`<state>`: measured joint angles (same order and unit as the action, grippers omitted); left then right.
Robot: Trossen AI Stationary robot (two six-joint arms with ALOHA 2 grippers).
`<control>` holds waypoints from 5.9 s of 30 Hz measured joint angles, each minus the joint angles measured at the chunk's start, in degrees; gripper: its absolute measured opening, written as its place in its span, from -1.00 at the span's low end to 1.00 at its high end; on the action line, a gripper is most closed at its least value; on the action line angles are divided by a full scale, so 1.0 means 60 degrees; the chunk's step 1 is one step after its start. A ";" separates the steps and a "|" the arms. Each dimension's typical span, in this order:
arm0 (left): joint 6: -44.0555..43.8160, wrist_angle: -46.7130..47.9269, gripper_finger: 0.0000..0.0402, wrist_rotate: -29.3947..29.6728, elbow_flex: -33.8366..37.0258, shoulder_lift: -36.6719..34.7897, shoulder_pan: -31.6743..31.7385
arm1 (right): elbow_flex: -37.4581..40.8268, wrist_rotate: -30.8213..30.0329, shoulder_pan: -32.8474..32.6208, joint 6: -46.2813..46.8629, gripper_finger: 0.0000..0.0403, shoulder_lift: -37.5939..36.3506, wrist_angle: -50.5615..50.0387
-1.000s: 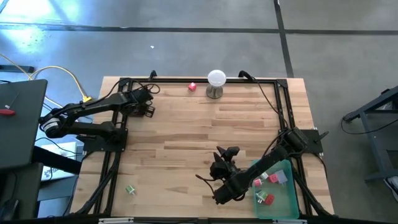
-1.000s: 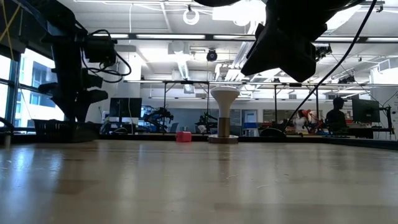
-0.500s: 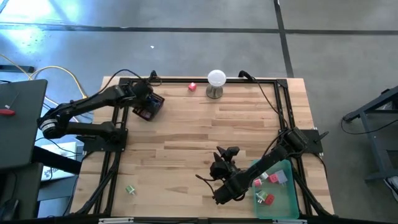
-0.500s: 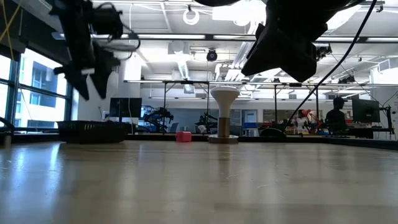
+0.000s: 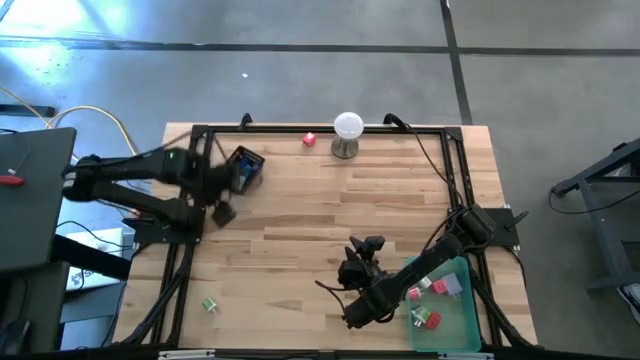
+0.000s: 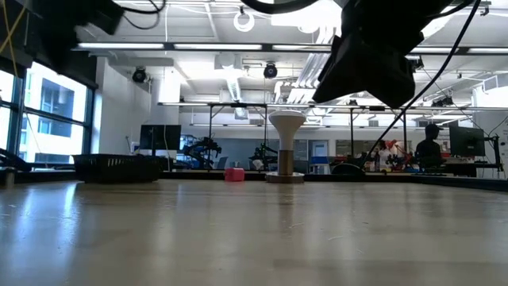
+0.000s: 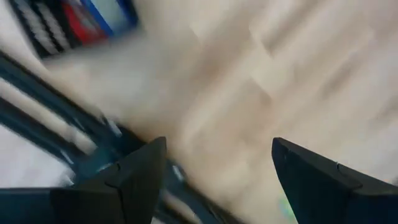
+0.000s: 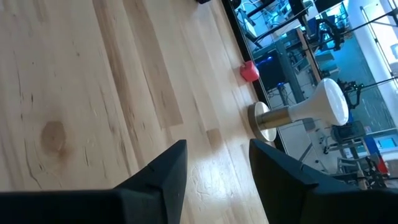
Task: Pick & Place Office items
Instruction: Put the green charger adapter into the green bin
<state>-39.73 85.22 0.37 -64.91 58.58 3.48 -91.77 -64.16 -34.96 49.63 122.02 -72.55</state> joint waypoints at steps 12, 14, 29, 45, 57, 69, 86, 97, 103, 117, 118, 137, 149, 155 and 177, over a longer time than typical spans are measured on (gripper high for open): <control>-1.0323 -0.0985 0.41 0.1878 0.0792 0.0079 -0.7015 | 0.0000 -0.0033 0.0021 -0.0062 -0.21 0.0000 0.0372; -1.1298 -0.1445 0.41 0.2180 0.0994 0.0113 -0.7894 | 0.0000 -0.0033 0.0018 -0.0065 -0.21 0.0000 0.0372; -1.2346 -0.4844 0.41 0.2728 0.1204 0.2227 -1.0671 | 0.0000 0.0127 0.0018 -0.0069 -0.21 0.0000 0.0377; -1.7312 -0.4955 0.41 0.1811 0.1214 0.3696 -1.0609 | 0.0001 0.0219 0.0018 -0.0069 -0.21 0.0000 0.0415; -1.3485 -0.5262 0.40 0.0835 0.1214 0.3826 -1.0149 | 0.0000 0.0295 -0.0117 -0.0285 -0.21 0.0000 0.0430; -0.3644 -0.5434 0.33 -0.0505 0.1214 0.3826 -0.9679 | 0.0000 0.0296 -0.0029 -0.0321 -0.21 0.0000 0.0808; 0.0359 -0.5457 0.33 0.0673 0.1295 0.4441 -1.1342 | 0.0000 0.0765 0.0229 -0.1654 -0.21 0.0000 0.2256; 0.0370 -0.5069 0.33 0.0540 0.1320 0.6082 -1.1402 | 0.0000 0.0765 0.0251 -0.2578 -0.21 0.0000 0.3410; 0.0714 -0.5051 0.32 0.0381 0.1280 0.6677 -1.1397 | 0.0000 0.0765 0.0251 -0.2596 -0.21 0.0000 0.3417; 0.3335 -0.5243 0.33 0.0497 0.1258 0.6682 -1.1316 | 0.0000 0.0765 0.0288 -0.2572 -0.21 0.0000 0.3464; 0.3382 -0.5307 0.33 0.0489 0.1262 0.6686 -1.1261 | 0.0000 0.0767 0.0288 -0.2572 -0.21 0.0000 0.3467; 0.4339 -0.6136 0.28 -0.0231 0.1302 0.6726 -1.0792 | 0.0000 0.1225 0.0299 -0.2572 -0.21 0.0001 0.3603; 0.4120 -0.6428 -0.26 -0.0084 0.1269 0.6726 -1.0792 | 0.0000 0.1231 0.0353 -0.2572 -0.21 0.0001 0.3603; 0.2749 -0.6434 -0.37 0.0343 0.1269 0.6726 -1.0789 | 0.0000 0.1507 0.0350 -0.2627 -0.21 0.0000 0.3663; 0.1865 -0.6142 -0.37 0.9824 0.1054 0.5747 -0.9242 | -0.0007 0.0154 -0.0861 -0.2618 -0.26 -0.1120 0.3668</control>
<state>-28.54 48.37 59.31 -58.59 93.06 -51.97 -91.81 -63.24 -40.13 33.92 115.30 -50.54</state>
